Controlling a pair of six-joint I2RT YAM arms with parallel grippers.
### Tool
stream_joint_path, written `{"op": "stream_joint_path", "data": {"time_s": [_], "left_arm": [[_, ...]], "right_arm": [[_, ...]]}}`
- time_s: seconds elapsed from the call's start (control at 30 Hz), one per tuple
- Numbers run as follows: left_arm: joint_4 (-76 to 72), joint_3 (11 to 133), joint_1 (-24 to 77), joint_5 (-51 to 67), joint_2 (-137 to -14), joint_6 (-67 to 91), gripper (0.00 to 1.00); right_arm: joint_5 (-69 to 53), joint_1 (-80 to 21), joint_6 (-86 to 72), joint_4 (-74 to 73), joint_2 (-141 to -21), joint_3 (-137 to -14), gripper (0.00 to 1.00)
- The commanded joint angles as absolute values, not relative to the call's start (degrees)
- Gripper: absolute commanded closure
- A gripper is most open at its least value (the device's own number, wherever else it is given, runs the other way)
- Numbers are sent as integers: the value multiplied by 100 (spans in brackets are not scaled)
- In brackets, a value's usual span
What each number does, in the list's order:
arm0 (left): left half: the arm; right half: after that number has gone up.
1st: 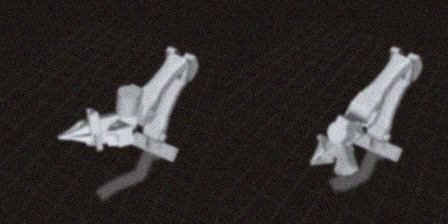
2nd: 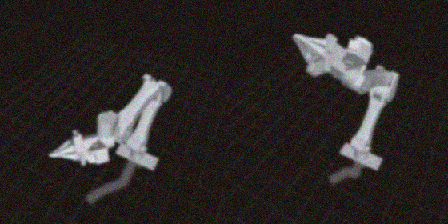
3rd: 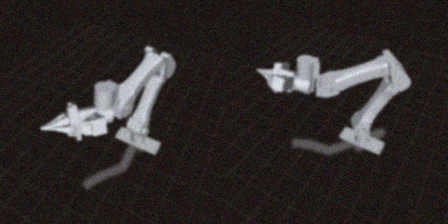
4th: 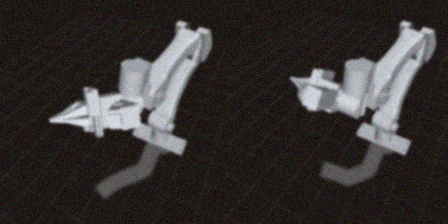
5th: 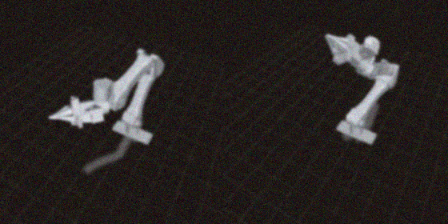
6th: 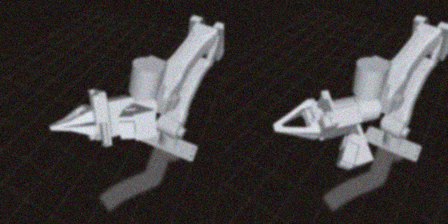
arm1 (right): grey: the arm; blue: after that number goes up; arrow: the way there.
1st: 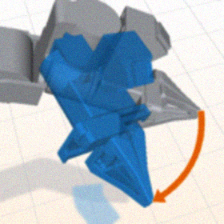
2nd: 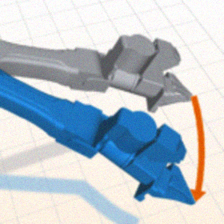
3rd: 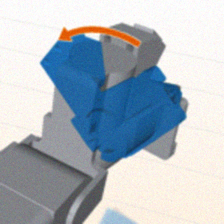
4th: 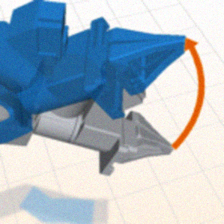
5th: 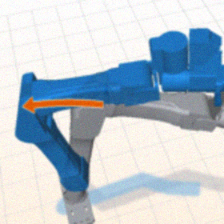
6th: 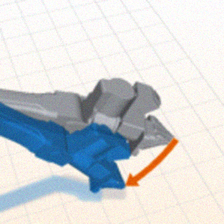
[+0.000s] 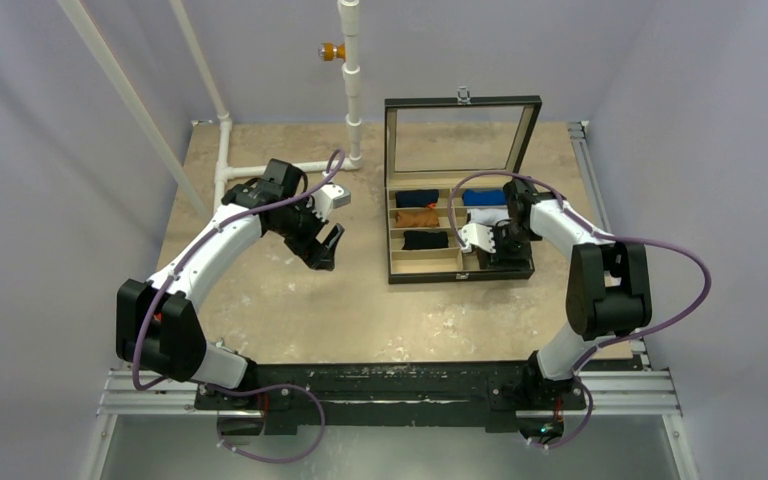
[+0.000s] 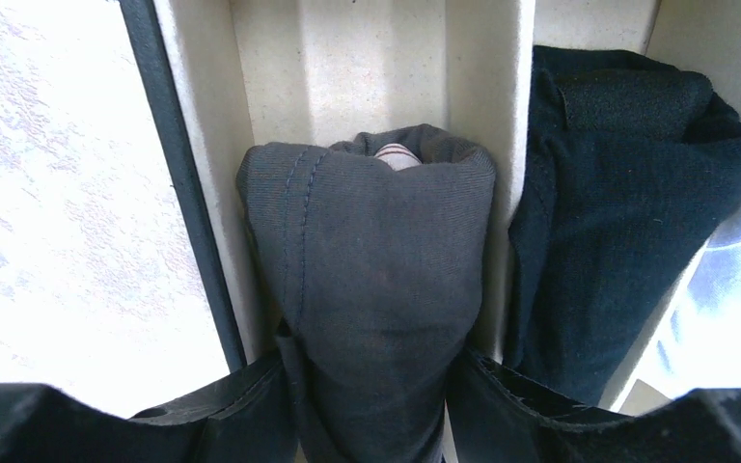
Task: Roll the underwear
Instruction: Place the underwear in the storage box.
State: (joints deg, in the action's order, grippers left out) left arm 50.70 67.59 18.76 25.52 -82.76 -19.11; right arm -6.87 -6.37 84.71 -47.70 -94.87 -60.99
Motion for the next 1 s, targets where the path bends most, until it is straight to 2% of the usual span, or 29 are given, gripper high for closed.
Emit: {"op": "stream_joint_path", "data": {"time_s": [0.0,0.67,0.8,0.97], "left_arm": [[5026,6890,1824,2583,-8193,-1979,18],[5025,6873,1820,2513,-8103,-1986,18],[5019,6878,1819,2519,-8095,-1986,18],[5018,6891,1819,2540,-8095,-1978,18]], "right_arm": [[-844,-668,8369,-5087,-9214,-6284,43],[-924,-668,8299,-5622,-9013,-6752,41],[-1035,-668,8263,-5765,-8828,-6864,42],[-1053,-665,8161,-5797,-8789,-6947,49]]}}
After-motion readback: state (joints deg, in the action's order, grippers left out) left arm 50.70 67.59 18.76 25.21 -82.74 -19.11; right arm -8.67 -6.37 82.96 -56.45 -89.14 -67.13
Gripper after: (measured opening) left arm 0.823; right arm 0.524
